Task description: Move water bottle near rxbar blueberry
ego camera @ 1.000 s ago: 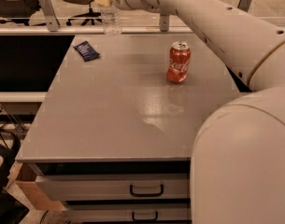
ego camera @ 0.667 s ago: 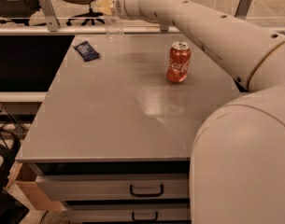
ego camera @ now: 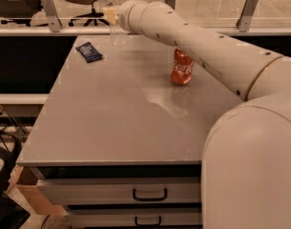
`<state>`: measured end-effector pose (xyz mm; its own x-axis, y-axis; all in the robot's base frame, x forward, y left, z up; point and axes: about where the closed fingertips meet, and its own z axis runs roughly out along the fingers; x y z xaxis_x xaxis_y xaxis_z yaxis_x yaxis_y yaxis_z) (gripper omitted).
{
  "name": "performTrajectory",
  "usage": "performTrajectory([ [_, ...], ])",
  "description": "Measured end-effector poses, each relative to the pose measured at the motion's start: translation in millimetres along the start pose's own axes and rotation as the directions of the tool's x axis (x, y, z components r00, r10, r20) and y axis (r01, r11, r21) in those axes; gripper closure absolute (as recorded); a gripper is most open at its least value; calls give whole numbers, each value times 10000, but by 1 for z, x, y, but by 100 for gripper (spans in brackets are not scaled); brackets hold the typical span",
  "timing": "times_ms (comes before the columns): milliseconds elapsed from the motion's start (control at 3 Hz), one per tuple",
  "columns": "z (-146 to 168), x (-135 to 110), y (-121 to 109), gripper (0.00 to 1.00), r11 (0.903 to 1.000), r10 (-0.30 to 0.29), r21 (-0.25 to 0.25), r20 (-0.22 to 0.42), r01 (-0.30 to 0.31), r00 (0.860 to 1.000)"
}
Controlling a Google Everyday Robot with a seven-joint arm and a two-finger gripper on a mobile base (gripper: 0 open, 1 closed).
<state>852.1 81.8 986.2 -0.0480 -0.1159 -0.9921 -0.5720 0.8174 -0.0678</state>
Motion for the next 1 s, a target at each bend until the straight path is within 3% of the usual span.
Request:
performTrajectory([
  [333, 13, 6, 5, 100, 10000, -36, -75, 344, 38, 9994],
  [1000, 29, 23, 10, 100, 9998, -35, -184, 212, 39, 9998],
])
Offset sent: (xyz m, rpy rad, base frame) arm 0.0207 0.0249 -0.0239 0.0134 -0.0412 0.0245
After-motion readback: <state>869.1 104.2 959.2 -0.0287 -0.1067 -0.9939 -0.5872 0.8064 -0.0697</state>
